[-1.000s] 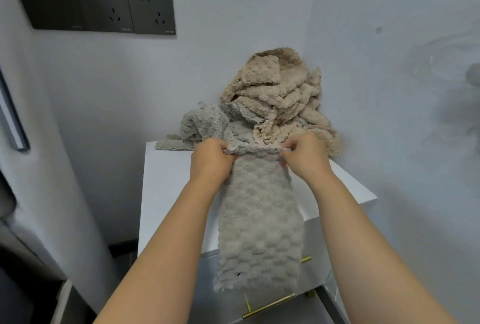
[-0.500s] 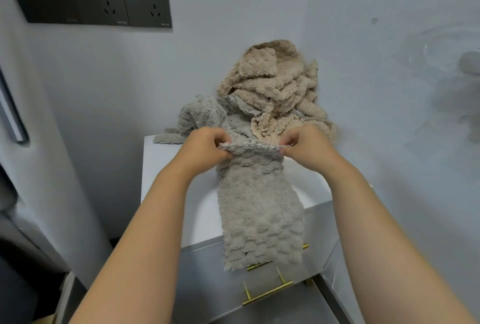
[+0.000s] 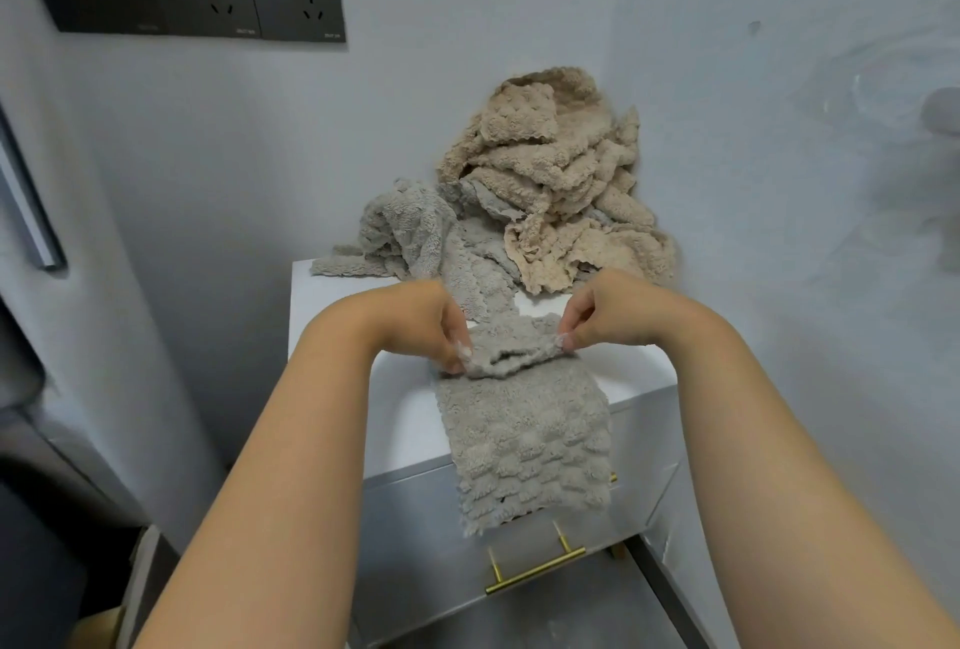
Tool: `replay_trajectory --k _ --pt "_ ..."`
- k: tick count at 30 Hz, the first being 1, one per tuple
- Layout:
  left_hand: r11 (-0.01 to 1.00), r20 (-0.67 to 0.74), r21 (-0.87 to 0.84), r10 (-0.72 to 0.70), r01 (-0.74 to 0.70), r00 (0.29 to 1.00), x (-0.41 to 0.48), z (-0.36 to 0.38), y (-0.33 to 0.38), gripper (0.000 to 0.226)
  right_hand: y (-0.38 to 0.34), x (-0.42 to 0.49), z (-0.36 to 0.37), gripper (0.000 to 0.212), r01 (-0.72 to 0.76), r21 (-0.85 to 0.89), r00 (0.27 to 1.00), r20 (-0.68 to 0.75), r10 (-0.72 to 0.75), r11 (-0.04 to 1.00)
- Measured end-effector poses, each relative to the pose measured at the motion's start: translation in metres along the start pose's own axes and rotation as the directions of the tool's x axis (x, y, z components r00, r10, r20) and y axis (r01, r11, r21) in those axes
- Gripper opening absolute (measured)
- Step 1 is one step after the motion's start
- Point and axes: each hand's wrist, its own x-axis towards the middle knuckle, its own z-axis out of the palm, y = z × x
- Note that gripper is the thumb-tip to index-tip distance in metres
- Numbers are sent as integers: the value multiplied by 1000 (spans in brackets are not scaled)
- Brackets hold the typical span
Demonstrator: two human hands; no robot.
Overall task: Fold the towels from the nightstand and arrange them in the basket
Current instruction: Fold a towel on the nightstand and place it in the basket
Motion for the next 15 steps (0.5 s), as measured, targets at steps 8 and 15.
replay_trajectory --k 8,15 --pt "988 -148 -61 -146 139 978 16 16 -4 48 3 13 17 11 12 92 984 -178 5 996" --pt "986 -96 -19 -168 167 981 17 23 -2 48 -3 13 23 43 6 -43 999 52 -4 999"
